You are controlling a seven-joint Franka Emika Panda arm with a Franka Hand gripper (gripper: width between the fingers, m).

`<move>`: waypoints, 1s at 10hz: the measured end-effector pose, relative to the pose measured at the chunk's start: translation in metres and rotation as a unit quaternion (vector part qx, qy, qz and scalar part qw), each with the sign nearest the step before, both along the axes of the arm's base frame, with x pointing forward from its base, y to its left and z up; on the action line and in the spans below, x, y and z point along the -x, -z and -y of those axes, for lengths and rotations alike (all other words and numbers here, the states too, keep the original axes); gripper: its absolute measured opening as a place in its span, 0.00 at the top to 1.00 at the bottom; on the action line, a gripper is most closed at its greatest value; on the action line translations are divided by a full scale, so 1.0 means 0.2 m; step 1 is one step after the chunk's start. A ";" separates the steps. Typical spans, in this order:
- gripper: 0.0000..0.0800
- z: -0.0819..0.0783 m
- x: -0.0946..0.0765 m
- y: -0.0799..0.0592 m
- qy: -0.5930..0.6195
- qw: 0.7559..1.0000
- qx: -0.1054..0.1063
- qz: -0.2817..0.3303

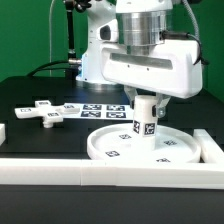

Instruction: Assemble round table

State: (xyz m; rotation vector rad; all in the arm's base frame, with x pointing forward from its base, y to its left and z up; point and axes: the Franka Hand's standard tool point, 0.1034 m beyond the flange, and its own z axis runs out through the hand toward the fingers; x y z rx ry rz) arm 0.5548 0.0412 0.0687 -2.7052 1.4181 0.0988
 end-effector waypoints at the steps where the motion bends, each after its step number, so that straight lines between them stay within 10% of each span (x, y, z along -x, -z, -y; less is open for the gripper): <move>1: 0.49 0.00 0.00 0.00 0.032 0.999 -0.004 -0.003; 10: 0.49 0.01 -0.03 0.00 0.441 0.894 -0.069 -0.021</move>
Offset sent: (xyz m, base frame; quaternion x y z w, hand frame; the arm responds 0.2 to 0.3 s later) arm -0.0078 -0.0122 0.0012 0.0169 -0.0109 0.3449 0.9384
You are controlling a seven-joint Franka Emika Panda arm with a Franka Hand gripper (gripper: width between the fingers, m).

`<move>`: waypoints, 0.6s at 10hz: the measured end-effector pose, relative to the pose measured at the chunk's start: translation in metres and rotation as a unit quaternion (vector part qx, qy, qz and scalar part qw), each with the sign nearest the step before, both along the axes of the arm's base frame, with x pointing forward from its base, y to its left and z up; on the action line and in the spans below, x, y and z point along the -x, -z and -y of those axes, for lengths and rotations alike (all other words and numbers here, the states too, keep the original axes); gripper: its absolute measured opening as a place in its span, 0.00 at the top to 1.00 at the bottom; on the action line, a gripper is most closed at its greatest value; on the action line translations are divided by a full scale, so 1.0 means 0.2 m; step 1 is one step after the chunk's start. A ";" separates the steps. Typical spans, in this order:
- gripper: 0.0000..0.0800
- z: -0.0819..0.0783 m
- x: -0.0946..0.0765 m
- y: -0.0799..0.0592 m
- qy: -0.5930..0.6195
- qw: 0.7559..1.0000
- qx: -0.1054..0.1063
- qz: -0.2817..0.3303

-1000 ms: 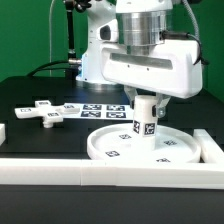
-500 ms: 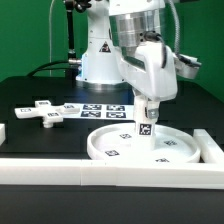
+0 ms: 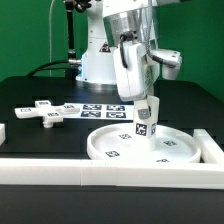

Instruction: Assemble round table

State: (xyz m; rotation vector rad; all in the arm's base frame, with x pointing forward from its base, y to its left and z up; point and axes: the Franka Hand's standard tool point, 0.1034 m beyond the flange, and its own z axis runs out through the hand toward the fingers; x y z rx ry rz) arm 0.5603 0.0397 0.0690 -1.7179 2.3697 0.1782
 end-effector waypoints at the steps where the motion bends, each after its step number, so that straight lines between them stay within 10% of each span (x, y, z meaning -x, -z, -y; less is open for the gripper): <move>1: 0.49 0.00 0.00 0.00 -0.001 1.000 -0.001 0.000; 3: 0.22 -0.01 -0.02 0.00 -0.053 0.999 0.001 0.007; 6: 0.19 -0.04 -0.03 -0.01 -0.179 0.983 0.015 0.026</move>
Offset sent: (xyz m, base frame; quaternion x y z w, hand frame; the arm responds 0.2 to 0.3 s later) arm 0.0169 -0.0040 0.0055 -0.0471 0.0952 -0.1612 0.9812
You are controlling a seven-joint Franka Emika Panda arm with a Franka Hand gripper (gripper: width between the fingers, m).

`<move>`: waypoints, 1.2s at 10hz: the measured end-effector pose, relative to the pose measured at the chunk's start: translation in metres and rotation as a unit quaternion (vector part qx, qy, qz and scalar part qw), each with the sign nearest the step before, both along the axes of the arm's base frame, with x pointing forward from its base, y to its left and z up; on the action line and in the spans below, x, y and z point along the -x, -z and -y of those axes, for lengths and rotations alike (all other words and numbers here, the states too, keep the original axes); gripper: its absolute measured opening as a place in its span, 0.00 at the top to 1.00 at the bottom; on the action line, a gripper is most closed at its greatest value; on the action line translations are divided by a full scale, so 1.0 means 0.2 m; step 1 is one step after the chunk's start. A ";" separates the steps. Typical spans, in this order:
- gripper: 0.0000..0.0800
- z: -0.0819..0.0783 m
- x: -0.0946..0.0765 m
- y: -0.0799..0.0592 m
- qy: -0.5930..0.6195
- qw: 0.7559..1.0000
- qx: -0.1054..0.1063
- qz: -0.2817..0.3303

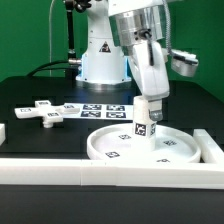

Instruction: Assemble round table

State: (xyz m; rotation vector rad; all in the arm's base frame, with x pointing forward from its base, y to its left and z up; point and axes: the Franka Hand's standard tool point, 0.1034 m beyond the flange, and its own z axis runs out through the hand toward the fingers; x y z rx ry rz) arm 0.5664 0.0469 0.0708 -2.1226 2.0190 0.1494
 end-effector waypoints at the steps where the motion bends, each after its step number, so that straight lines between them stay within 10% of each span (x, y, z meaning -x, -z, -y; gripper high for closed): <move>1: 0.19 0.00 0.00 0.00 -0.039 0.999 0.003 0.009; 4: 0.19 0.00 0.00 0.00 -0.145 0.989 0.011 0.032; 12: 0.19 0.07 -0.03 0.00 -0.522 0.846 0.061 0.087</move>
Offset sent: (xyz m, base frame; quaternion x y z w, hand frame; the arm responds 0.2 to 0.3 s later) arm 0.0000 0.0000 0.0000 0.0000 0.0000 -0.1296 0.9916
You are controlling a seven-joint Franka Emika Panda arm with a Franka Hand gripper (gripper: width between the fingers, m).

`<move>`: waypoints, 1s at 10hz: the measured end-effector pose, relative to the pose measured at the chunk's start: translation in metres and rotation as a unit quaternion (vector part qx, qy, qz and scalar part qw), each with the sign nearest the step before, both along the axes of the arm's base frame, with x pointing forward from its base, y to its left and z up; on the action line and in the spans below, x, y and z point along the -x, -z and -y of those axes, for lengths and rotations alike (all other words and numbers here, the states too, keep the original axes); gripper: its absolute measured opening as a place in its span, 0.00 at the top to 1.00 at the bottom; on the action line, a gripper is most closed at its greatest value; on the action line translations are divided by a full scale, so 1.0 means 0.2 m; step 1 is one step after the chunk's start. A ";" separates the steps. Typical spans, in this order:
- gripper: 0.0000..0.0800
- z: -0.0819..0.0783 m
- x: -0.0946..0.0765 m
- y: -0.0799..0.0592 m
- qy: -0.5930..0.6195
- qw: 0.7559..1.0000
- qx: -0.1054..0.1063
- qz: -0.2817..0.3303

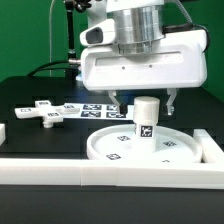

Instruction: Assemble round table

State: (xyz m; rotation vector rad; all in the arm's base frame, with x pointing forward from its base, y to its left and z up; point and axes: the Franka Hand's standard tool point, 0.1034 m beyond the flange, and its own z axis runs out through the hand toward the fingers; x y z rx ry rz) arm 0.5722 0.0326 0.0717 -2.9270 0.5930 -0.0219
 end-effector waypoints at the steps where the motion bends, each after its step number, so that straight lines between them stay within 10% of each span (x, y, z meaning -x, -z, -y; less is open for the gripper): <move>1: 0.19 0.00 0.00 0.00 -0.030 1.000 0.001 0.004; 10: 0.19 -0.10 0.00 0.00 -0.467 0.882 0.050 0.029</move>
Offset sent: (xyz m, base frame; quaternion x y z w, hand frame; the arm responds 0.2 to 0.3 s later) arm 0.0023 0.0021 0.0004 -0.0390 0.0106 -0.2579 0.9653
